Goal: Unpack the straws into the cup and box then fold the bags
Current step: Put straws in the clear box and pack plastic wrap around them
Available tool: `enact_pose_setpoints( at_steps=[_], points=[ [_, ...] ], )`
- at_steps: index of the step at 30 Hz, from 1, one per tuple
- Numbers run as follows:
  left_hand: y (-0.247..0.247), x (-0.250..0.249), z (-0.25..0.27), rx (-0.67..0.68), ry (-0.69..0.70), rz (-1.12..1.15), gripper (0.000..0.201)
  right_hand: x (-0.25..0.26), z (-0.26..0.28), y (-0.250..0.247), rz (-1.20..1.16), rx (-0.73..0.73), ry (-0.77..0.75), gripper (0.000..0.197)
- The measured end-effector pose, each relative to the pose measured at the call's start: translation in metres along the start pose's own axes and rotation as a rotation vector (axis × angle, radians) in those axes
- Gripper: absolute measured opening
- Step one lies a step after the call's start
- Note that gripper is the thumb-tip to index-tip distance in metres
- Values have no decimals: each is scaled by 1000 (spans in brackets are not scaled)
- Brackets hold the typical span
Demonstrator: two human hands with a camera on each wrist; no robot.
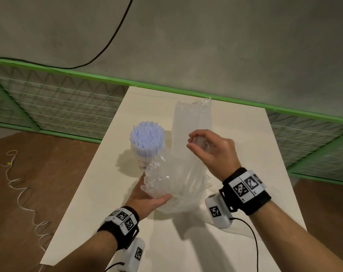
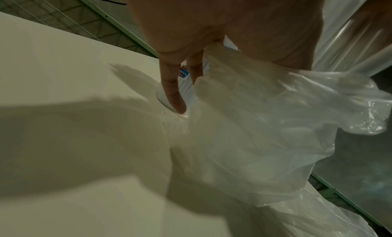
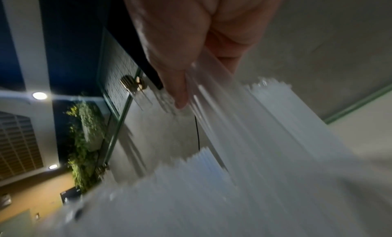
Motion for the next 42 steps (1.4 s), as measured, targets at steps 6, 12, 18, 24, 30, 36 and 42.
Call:
enact_pose_setpoints(
  at_steps=[6,12,18,24,30,36,42],
  points=[
    [0,0,-1,5,-24,-8,71,23,-14,-22,-20,-49,-62,23],
    [-3,3,-1,2,-50,-36,77,77,-56,-88,-274,-238,-146,29],
    [-3,1,1,12,-72,-57,82,87,-123,-105,-231,-255,-251,34],
    [-3,-5,4,-1,-56,-107,71,8,-158,-32,-278,142,33,23],
    [-3,-2,6,-6,-82,-88,78,-35,-150,6,225,277,27,24],
    [-4,1,6,-18,-107,-105,77,-46,-148,22,783,524,-215,52],
    [-4,6,4,-7,-104,-124,78,-58,-139,24,1074,564,-241,64]
  ],
)
Point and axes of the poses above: each hand's wrist, its own z-axis away from the middle knuckle, its own y-axis out of the palm, x = y × z, the point moved 1 cm from there along -z, towards the middle knuckle, and after that the axes turned 12 degrees about y, right-handed, at the moved point
